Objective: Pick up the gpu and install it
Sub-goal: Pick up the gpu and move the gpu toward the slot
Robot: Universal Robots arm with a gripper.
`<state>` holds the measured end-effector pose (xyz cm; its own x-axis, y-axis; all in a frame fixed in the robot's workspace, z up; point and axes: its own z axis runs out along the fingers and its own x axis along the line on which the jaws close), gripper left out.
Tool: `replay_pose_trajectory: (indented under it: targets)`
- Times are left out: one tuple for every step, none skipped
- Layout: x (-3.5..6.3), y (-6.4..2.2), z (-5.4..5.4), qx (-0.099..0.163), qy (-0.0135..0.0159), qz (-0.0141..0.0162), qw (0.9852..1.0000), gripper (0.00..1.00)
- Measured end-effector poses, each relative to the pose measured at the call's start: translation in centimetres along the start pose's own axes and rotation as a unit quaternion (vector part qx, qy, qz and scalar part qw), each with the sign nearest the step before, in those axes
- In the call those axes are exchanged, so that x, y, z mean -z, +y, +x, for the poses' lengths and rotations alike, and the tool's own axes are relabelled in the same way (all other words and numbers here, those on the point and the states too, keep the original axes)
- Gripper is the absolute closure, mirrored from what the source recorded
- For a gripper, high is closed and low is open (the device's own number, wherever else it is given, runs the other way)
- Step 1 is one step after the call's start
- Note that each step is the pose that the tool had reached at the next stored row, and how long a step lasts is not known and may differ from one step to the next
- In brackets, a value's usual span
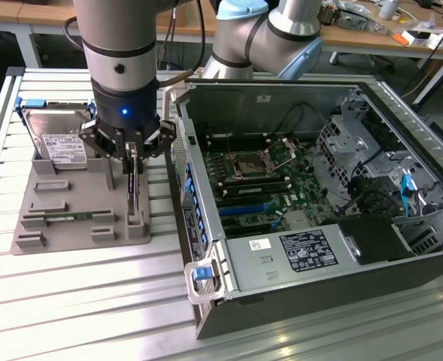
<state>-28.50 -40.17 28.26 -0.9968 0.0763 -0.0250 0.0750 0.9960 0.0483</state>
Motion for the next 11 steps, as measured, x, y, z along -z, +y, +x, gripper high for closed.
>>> replay_pose_trajectory:
  targets:
    - [0.03, 0.0, 0.0, 0.0, 0.0, 0.0, 1.0, 0.74]
    - [0.05, 0.0, 0.0, 0.0, 0.0, 0.0, 1.0, 0.74]
    - [0.07, 0.0, 0.0, 0.0, 0.0, 0.0, 1.0, 0.74]
    - [0.08, 0.0, 0.0, 0.0, 0.0, 0.0, 1.0, 0.74]
    - [0.1, 0.01, 0.0, 0.0, 0.0, 0.0, 1.0, 0.74]
    - [0.12, 0.01, 0.0, 0.0, 0.0, 0.0, 1.0, 0.74]
    - [0.16, 0.01, 0.0, 0.0, 0.0, 0.0, 1.0, 0.74]
    - [0.17, 0.01, 0.0, 0.0, 0.0, 0.0, 1.0, 0.74]
    - [0.2, 0.01, 0.0, 0.0, 0.0, 0.0, 1.0, 0.74]
    - [0.22, 0.01, -0.01, 0.0, 0.0, 0.0, 1.0, 0.74]
    - [0.25, 0.01, 0.0, 0.0, 0.0, 0.0, 1.0, 0.74]
